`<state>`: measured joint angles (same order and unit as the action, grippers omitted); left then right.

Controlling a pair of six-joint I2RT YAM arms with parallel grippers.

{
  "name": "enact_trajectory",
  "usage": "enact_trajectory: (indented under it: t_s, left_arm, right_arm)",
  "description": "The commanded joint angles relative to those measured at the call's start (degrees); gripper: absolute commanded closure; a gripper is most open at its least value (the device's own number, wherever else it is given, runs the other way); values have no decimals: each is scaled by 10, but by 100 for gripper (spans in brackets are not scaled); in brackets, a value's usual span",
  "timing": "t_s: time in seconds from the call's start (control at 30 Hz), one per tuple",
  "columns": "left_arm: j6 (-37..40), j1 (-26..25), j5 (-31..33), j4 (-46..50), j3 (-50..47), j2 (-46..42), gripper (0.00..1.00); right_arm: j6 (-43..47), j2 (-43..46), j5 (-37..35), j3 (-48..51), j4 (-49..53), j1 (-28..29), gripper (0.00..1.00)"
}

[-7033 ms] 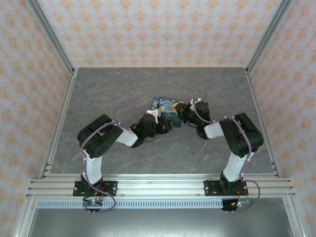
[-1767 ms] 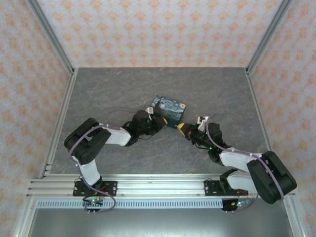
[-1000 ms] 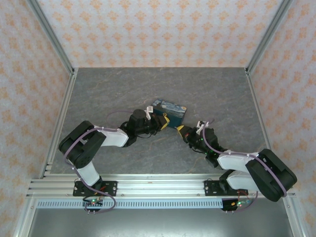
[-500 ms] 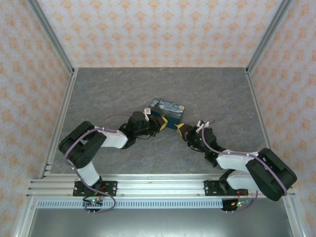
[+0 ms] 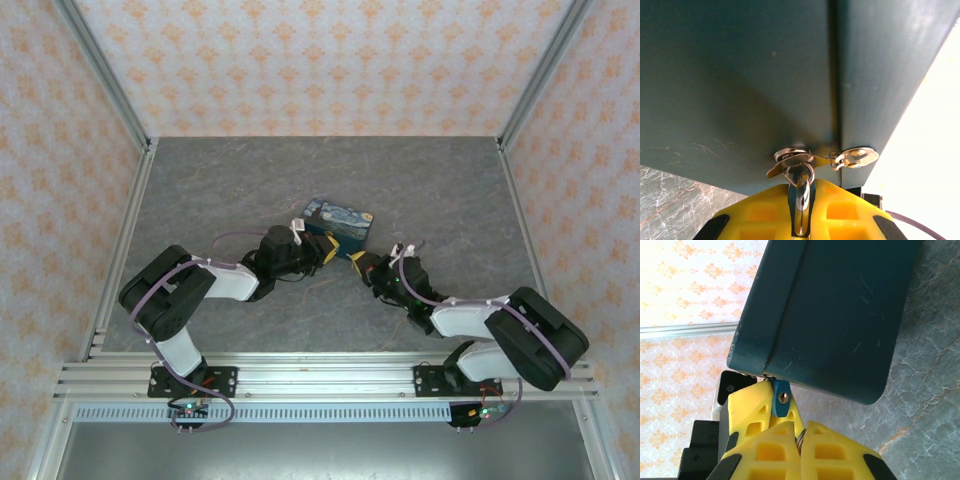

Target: Unlock the padlock with the key

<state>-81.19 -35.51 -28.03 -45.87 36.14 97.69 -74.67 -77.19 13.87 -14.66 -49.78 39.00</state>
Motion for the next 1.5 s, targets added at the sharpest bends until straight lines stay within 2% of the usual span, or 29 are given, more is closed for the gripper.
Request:
enact_trajectory:
  t_s: [0.0,0.97,1.47]
  left_arm:
    - [-2,0,12,-31,3,-11,100]
    - [-4,-15,15,-20,10,-37,100]
    - [3,-16,16,-17,5,-33,100]
  right_arm:
    - [-9,-12,-16,-20,-37,7,100]
    - [-15,-54,-32,-38,-53,10,100]
    - [-7,-19,-48,-28,-26,8,100]
